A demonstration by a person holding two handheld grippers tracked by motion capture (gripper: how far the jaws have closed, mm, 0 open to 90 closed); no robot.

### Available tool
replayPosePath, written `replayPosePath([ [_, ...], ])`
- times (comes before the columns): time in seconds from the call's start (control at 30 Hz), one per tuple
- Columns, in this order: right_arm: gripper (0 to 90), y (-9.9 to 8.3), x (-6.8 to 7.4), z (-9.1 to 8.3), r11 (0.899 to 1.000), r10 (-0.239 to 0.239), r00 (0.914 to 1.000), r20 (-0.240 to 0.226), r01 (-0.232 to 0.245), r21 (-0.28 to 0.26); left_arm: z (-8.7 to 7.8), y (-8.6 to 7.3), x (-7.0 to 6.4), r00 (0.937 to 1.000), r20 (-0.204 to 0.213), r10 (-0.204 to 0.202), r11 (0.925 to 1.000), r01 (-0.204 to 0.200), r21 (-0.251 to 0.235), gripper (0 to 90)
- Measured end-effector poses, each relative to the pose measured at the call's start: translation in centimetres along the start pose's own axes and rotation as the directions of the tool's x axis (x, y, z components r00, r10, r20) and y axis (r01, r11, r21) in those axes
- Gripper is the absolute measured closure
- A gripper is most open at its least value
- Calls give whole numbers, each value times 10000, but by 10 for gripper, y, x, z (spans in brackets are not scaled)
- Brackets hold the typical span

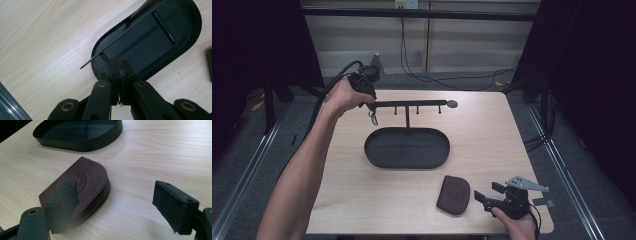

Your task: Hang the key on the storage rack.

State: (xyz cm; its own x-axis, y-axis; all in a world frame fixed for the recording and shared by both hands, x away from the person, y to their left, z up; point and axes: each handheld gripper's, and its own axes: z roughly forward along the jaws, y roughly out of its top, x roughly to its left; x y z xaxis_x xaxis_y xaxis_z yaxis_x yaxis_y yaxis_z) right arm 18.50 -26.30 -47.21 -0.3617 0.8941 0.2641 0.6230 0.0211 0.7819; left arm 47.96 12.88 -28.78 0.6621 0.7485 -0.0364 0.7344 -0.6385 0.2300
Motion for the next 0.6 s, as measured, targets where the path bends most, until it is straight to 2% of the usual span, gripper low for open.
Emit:
replayPosePath([
  [0.07, 200, 0, 0, 0, 10000, -11, 10000, 0, 11, -8, 0, -1, 1, 10000, 75, -15, 10000, 15, -8, 880],
  [0.1, 200, 0, 0, 0, 10000, -9, 10000, -18, 9, -10, -1, -2, 1, 10000, -21, 35, 10000, -35, 39, 870],
  [0.13, 200, 0, 0, 0, 10000, 1, 10000, -20, -1, 11, -1, -3, 1, 9999, -114, -63, 9999, 62, -109, 865],
  [0.23, 200, 0, 0, 1, 10000, 23, 10000, -13, -23, 38, -3, -6, 2, 10000, 75, -51, 10000, 52, -73, 853],
  [0.27, 201, 0, 0, 1, 10000, 14, 10000, 10, -14, 45, -3, -7, 2, 10000, -11, -77, 9999, 77, -118, 843],
  [0.37, 200, 0, 0, 1, 10000, 19, 10000, 27, -19, 36, -5, -10, 5, 9996, 87, -265, 9996, 266, -100, 748],
  [0.47, 200, 0, 0, 1, 10000, 57, 10000, 23, -57, 21, -6, -14, 7, 9987, 354, -358, 9993, 361, -89, 728],
  [0.6, 198, 1, -1, 3, 9999, 130, 9999, 1, -130, 70, -8, -20, 10, 9982, 446, -393, 9992, 389, 112, 676],
])
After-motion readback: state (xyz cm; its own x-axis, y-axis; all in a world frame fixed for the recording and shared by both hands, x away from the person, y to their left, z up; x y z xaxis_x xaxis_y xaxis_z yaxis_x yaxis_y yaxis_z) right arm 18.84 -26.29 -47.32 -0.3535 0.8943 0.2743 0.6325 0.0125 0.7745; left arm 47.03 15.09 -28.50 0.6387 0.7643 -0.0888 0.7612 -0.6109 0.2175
